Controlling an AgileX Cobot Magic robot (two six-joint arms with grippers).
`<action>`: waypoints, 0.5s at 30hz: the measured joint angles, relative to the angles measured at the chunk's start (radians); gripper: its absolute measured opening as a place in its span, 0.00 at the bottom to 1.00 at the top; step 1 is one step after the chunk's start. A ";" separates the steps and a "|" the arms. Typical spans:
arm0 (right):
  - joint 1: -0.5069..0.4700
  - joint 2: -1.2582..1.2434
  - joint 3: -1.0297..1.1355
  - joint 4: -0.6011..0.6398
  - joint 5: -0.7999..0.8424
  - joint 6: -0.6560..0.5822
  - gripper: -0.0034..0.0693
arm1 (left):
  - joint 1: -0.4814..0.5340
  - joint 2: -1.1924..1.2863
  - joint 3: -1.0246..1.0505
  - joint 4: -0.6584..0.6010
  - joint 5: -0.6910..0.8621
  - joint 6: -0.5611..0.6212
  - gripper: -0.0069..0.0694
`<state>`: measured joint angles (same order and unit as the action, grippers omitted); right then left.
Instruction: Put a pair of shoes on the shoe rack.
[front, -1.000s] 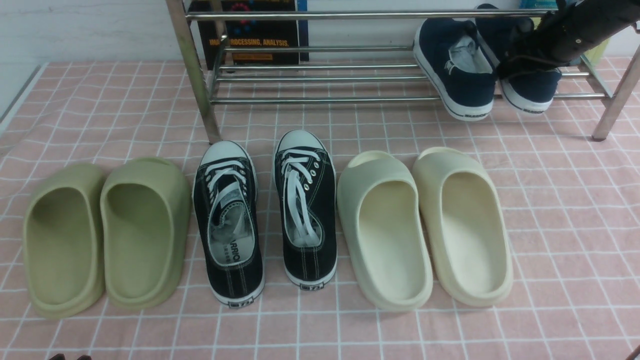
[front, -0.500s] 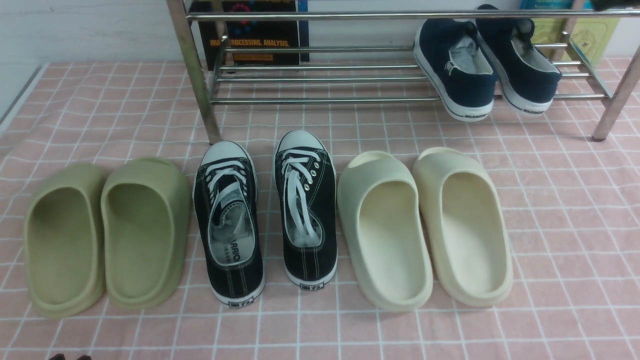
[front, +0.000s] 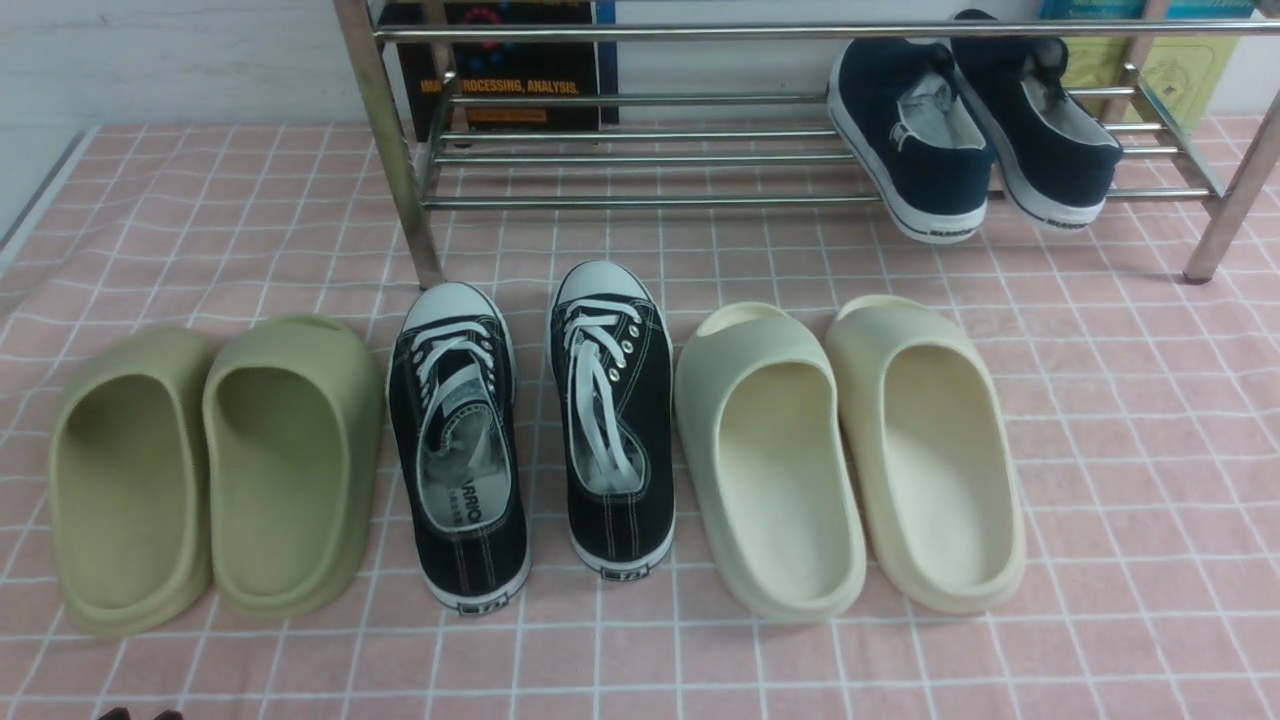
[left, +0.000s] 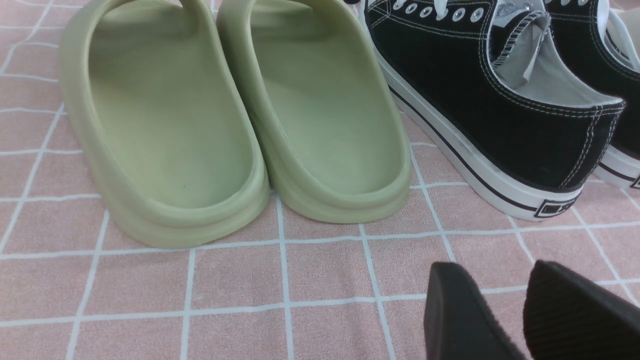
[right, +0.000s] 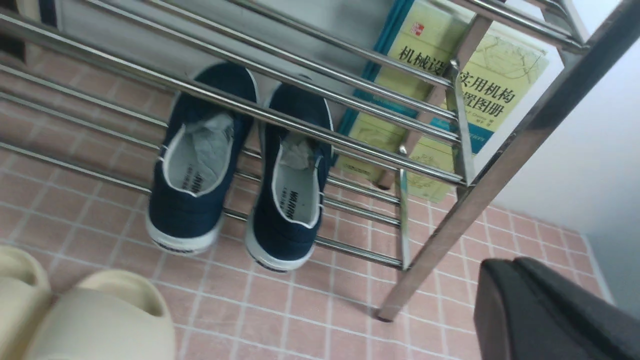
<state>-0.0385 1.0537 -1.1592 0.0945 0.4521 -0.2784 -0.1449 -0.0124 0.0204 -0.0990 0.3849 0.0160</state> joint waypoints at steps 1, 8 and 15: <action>0.000 -0.054 0.086 0.033 -0.062 0.036 0.02 | 0.000 0.000 0.000 0.000 0.000 0.000 0.40; 0.000 -0.406 0.577 0.159 -0.237 0.123 0.03 | 0.000 0.000 0.000 0.000 0.000 0.000 0.40; 0.000 -0.676 0.836 0.161 -0.232 0.131 0.03 | 0.000 0.000 0.000 0.000 0.000 0.000 0.40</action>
<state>-0.0385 0.3773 -0.3232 0.2557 0.2198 -0.1475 -0.1449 -0.0124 0.0204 -0.0990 0.3849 0.0160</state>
